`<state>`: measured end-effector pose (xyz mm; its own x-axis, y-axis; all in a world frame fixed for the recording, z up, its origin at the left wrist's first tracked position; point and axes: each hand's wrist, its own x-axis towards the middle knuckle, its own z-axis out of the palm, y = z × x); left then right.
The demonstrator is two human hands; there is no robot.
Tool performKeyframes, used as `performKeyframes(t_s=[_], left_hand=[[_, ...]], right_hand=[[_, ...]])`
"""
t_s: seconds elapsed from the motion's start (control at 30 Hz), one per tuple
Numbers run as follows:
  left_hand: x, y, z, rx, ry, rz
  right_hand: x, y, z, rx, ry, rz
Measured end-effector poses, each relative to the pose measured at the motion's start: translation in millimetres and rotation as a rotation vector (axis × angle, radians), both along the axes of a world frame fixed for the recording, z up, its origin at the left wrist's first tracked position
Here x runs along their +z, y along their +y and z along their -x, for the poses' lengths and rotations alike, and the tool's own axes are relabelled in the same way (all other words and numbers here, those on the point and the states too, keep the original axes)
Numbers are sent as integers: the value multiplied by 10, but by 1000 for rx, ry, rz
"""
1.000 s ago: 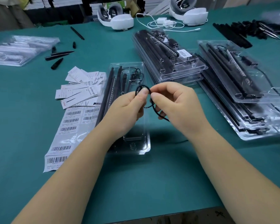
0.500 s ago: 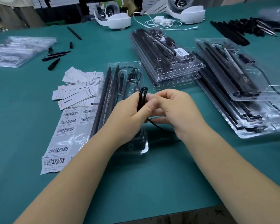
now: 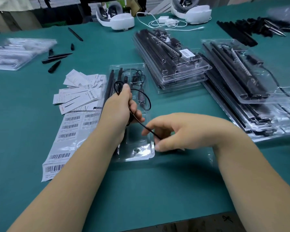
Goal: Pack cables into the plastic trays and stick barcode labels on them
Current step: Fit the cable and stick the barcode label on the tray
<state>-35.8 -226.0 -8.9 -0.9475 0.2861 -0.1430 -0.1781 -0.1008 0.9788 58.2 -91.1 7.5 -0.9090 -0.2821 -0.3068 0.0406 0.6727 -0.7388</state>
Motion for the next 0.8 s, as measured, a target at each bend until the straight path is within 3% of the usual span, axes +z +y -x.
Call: performKeyframes(t_s=[0.1, 0.2, 0.33, 0.57, 0.8], left_hand=[[16, -51, 31, -12, -45, -30], [24, -88, 57, -60, -61, -30], [-33, -74, 26, -189, 155, 161], [-82, -60, -39, -361, 433, 320], [-62, -106, -77, -495, 523, 264]], right_hand=[[-5, 65, -8, -19, -28, -27], [-38, 127, 49, -319, 80, 119], [-54, 131, 113, -639, 243, 409], [-75, -21, 139, -671, 266, 609], [-84, -82, 152, -693, 312, 710]])
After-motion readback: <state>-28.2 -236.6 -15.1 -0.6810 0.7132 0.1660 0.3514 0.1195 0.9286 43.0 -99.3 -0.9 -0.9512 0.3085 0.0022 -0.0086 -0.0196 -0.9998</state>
